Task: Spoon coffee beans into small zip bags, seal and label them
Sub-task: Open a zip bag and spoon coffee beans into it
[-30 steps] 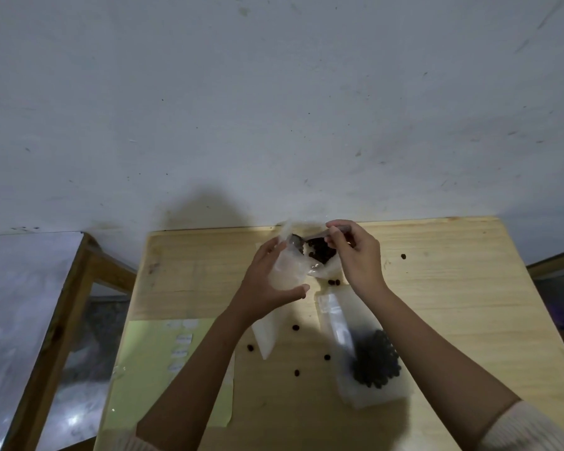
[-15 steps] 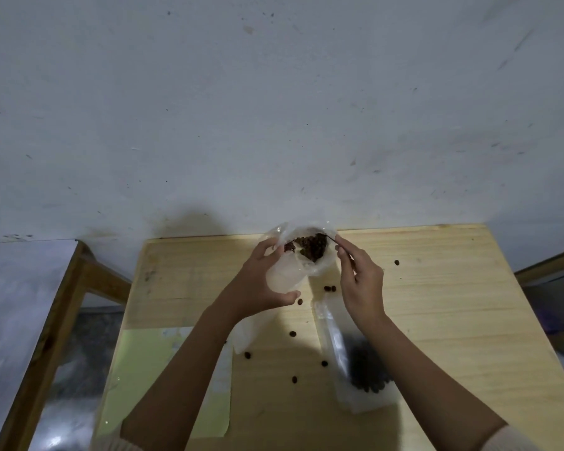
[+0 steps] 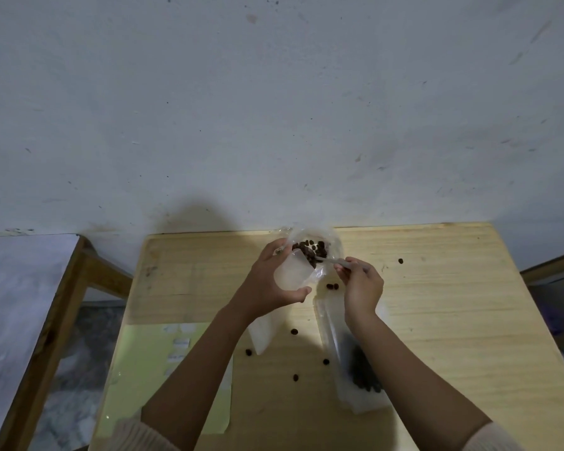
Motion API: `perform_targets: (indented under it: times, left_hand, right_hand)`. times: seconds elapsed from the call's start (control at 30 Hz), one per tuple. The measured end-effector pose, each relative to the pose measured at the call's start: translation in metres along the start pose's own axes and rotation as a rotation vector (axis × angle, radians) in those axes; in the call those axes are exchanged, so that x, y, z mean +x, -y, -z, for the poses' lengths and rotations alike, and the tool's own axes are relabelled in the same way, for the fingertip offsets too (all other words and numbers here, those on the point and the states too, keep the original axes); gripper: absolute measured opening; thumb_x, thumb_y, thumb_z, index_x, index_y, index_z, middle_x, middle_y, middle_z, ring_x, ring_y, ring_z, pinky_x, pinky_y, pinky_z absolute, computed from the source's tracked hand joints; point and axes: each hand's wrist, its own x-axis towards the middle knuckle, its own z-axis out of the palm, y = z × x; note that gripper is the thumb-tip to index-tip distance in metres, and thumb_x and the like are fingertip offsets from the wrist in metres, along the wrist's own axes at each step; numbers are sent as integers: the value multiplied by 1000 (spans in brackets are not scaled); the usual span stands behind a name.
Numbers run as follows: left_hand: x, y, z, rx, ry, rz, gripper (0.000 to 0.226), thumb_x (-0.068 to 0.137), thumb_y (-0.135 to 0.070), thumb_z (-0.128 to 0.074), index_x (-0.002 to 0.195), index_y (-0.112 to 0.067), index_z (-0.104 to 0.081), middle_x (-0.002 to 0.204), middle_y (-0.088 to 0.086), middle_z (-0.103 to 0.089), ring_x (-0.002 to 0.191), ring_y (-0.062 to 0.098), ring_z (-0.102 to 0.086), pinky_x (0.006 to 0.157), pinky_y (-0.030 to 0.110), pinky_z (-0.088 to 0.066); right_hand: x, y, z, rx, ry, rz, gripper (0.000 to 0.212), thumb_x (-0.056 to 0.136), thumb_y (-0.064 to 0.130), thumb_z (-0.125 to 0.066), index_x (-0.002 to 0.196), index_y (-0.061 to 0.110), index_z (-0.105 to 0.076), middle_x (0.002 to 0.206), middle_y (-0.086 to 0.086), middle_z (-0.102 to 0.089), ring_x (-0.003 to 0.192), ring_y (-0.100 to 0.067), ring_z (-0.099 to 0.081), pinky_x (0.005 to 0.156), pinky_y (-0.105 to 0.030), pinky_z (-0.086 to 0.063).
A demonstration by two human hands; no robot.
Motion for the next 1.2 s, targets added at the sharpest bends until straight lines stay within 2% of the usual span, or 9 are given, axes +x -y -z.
perform_targets:
  times: [0.13,0.27,0.4,0.5,0.67,0.83,0.97,1.07,1.2]
  left_hand:
    - [-1,4,7,-18,16,44,78,68,-29,-83,135,-29,-44,135,-20,-29,120,-8,-32,96,15,-28]
    - [-3,11,4,-19,10,67,82,67,-29,-83,137,-21,-42,134,-21,-26,118,-13,-27,96,13,-27]
    - [-2,12,-2,-12,-32,32,85,65,-28,-85,137,-14,-42,134,-15,-25,124,-4,-28,98,12,-27]
    - [-3,13,-6,36,-78,-35,91,61,-45,-78,135,-6,-43,135,-5,-28,127,4,-30,98,7,-27]
    - [-1,17,-11,79,-150,-42,94,59,-42,-80,134,0,-43,137,8,-33,129,3,-25,103,28,-29]
    - [2,7,-6,151,-52,-44,92,61,-40,-82,133,1,-43,141,16,-35,135,24,-28,108,36,-31]
    - [1,11,-3,102,-39,-15,89,65,-34,-84,138,-8,-39,146,6,-27,135,11,-23,103,24,-26]
    - [0,14,-1,97,-18,-19,90,63,-36,-84,137,-9,-41,145,3,-28,134,14,-29,101,19,-26]
    - [2,7,2,110,23,-39,94,58,-52,-78,136,-12,-43,139,-5,-28,125,3,-30,92,4,-25]
  right_hand:
    - [9,3,1,120,-6,-160,20,87,-3,-49,100,-3,-64,82,-13,-66,68,-14,-66,56,-12,-53]
    - [15,14,4,134,12,-132,17,88,-5,-47,92,0,-63,93,-22,-65,68,-17,-66,58,-13,-53]
    - [15,35,9,143,33,-27,20,88,-4,-47,78,6,-62,88,-20,-65,68,-21,-64,61,-16,-54]
    - [8,52,14,115,80,52,20,88,-3,-47,78,7,-61,81,-16,-65,62,-18,-63,61,-17,-54]
    - [-9,65,16,-26,186,244,22,89,-1,-47,75,9,-60,78,-17,-65,60,-18,-60,61,-21,-53]
    - [-20,64,11,-166,393,393,23,92,2,-50,76,12,-62,73,-8,-65,60,-11,-62,65,-21,-53]
    - [-15,62,20,-69,234,455,24,93,3,-48,78,16,-60,77,-6,-65,64,-16,-61,66,-23,-52]
    - [-6,49,27,-191,235,515,20,95,6,-47,87,14,-63,83,-2,-67,77,-16,-63,77,-29,-52]
    - [-5,27,26,-402,293,645,20,95,10,-50,106,11,-66,99,1,-69,92,-2,-62,83,-12,-47]
